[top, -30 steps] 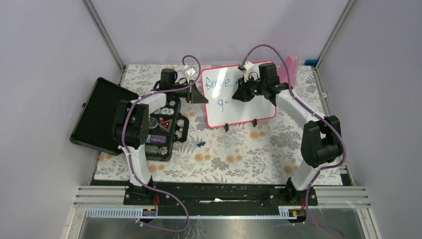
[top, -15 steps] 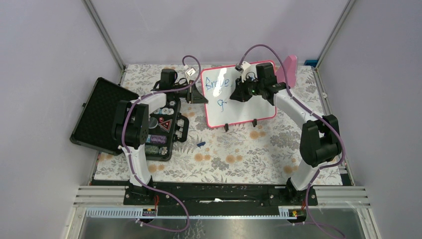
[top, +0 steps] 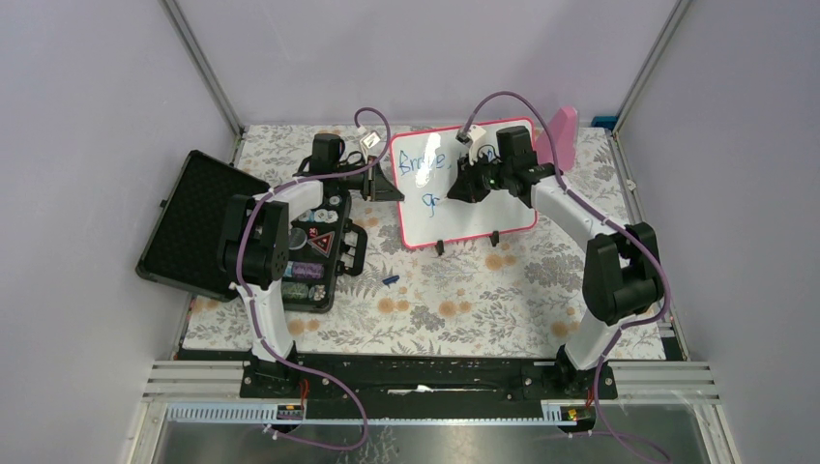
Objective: Write a sentence on the whiteboard
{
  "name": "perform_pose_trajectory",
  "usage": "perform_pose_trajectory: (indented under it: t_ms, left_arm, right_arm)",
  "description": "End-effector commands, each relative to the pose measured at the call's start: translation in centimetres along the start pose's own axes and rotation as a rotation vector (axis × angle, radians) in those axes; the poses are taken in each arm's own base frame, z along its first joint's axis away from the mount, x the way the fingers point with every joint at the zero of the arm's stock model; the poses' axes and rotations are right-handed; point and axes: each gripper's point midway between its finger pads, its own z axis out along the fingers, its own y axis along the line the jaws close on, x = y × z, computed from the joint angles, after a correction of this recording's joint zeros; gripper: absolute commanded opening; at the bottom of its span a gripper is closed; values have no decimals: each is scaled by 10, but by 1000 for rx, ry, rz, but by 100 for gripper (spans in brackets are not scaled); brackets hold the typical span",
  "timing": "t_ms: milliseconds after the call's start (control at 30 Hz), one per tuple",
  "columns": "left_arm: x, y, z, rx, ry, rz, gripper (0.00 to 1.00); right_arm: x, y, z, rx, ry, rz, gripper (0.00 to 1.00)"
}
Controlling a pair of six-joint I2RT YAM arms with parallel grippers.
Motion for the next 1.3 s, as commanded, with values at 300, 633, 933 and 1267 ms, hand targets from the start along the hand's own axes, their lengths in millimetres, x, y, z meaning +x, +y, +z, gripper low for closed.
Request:
perform_pose_trajectory:
  t_ms: [300,633,933,1267]
  left_arm:
    - [-18,-10,-3,34,-17,75,0]
    - [-17,-9,-3,33,-17,71,0]
    - [-18,-10,-3,32,-18,77,0]
    - [-17,-9,-3,31,-17,75,0]
  right_arm:
    - [-10,-9,-18,75,-22,-80,0]
    - [-18,-13,-18,81,-32,-83,0]
    - [-29,-16,-17,90,-46,-92,0]
    - [-27,-12,-17,59,-32,-92,0]
